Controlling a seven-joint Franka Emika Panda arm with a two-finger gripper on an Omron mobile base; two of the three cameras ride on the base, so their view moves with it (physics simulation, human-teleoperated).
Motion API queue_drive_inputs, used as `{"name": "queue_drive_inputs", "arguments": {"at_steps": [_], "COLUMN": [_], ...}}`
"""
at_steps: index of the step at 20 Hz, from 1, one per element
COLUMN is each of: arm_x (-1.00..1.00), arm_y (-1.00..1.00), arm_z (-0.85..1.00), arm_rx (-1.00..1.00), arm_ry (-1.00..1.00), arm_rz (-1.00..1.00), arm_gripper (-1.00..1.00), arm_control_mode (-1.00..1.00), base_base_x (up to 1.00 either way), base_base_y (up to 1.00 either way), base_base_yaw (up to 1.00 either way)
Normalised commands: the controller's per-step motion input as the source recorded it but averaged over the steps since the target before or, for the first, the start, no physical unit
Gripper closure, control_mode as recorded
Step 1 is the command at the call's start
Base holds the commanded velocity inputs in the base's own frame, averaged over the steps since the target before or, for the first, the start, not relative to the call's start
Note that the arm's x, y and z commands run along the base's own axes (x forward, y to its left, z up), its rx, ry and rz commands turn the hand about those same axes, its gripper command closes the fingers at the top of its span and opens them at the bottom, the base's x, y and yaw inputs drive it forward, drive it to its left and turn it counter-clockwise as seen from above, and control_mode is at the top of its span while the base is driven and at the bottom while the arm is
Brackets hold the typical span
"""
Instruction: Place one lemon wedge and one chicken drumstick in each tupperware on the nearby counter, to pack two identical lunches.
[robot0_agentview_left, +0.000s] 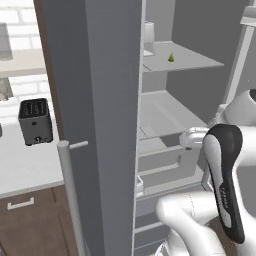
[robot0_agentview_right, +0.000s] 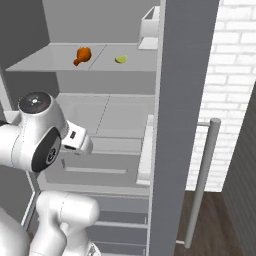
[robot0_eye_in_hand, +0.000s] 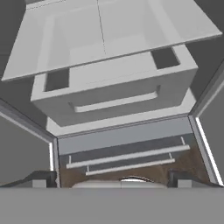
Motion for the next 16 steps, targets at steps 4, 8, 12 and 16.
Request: {"name": "queue_drive_inputs", "arguments": {"at_steps": [4,8,12,16], "arm_x": [0.02,0.04,0.52,0.42], "arm_y": [0.01,0.13,0.07,0.01], "arm_z": [1.0,1.0,1.0,1.0], "arm_rx": [0.0,0.0,0.0,-0.01], "arm_ry": [-0.57,-0.57,-0.35,-0.11], "arm_rz": [0.11,0.01,0.0,0.0], "arm_gripper": [-1.0,-1.0,-1.0,-1.0], "arm_control_mode": [-1.0,-1.0,-1.0,-1.0], "base_base_x": [0.0,0.0,0.0,0.0], "base_base_y": [0.0,0.0,0.0,0.0], "base_base_yaw": [0.0,0.0,0.0,0.0]}}
